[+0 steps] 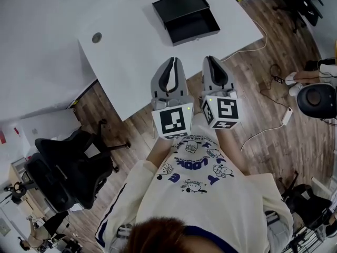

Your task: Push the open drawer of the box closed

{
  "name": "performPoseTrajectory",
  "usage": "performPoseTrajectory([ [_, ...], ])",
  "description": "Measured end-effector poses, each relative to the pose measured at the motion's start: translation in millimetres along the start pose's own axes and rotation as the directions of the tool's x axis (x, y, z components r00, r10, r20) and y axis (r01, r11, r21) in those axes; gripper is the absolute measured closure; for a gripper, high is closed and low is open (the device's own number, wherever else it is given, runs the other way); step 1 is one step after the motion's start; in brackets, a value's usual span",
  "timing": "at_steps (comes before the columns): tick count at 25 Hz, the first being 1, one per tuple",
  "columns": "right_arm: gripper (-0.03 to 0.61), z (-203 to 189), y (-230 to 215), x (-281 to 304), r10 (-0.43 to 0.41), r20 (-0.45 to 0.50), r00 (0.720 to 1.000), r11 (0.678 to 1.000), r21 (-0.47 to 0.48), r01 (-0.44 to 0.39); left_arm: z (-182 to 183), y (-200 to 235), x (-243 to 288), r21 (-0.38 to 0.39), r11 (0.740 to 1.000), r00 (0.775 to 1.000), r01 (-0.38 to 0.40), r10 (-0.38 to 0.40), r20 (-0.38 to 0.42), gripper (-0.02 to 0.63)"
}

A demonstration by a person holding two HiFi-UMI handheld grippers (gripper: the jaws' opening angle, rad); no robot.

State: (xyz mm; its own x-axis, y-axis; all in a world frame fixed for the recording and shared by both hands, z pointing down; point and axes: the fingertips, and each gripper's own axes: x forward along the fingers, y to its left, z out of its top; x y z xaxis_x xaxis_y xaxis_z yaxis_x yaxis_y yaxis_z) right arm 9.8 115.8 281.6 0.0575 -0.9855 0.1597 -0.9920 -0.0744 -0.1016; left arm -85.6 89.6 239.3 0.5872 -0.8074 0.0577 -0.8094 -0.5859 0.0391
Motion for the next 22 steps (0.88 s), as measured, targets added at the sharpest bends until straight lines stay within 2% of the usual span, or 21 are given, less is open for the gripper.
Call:
performPoseTrajectory([
  [7, 0.537, -4, -2, 20, -0.013, -0.025, 1.000, 1.000, 0.012, 0.013, -5, 9, 19, -0.008, 1.000, 1.000, 0.010, -0.011, -0.029, 0.583],
  [22, 0.537, -12, -25, 67, -0.012, -0.080, 0.997, 1.000, -0.002, 0.012, -18, 23, 66, -0.030, 0.999, 0.997, -0.026, 0.024, -0.072, 0.583],
])
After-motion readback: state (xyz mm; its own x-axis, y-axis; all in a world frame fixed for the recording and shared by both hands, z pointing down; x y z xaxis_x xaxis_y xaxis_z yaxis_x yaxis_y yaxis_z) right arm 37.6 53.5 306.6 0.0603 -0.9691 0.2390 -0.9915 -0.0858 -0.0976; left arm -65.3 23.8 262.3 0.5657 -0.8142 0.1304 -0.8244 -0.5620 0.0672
